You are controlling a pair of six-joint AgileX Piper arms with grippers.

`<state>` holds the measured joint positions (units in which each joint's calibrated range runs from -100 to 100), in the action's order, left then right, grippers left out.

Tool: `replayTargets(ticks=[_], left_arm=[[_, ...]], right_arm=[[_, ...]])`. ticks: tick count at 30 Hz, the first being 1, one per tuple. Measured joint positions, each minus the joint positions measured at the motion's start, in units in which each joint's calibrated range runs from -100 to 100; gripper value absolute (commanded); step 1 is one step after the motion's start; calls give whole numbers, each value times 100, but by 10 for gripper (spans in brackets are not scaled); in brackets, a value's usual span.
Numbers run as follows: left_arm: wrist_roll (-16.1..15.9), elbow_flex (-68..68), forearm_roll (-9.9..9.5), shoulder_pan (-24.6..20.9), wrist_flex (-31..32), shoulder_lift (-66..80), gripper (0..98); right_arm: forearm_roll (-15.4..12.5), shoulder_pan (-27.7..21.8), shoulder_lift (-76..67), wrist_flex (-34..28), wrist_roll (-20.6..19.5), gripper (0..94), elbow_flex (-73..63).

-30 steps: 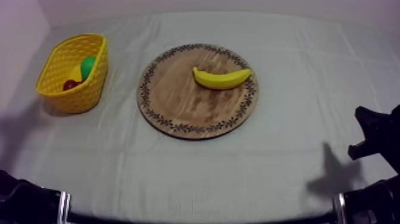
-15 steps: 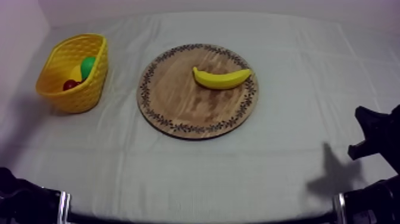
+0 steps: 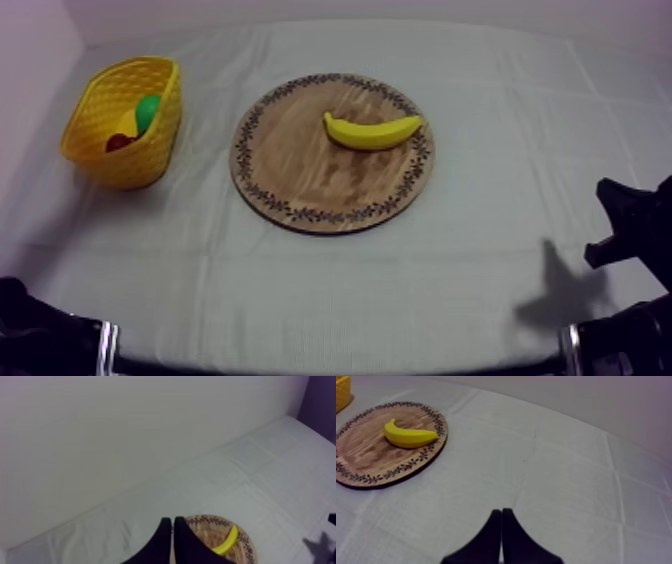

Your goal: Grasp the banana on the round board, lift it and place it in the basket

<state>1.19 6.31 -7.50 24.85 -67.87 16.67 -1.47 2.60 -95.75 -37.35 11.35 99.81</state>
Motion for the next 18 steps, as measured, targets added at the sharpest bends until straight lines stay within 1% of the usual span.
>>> replayTargets(ticks=[10, 15, 18], left_arm=[[-225, 525, -37, 514, -297, -802, 0], [-284, 820, -137, 751, -418, -1329, 0], [-285, 904, -261, 894, -474, -1691, 0]], right_arm=[[0, 0, 0, 0, 3, 3, 0], [0, 0, 0, 9, 3, 3, 0], [0, 0, 0, 9, 3, 3, 0]])
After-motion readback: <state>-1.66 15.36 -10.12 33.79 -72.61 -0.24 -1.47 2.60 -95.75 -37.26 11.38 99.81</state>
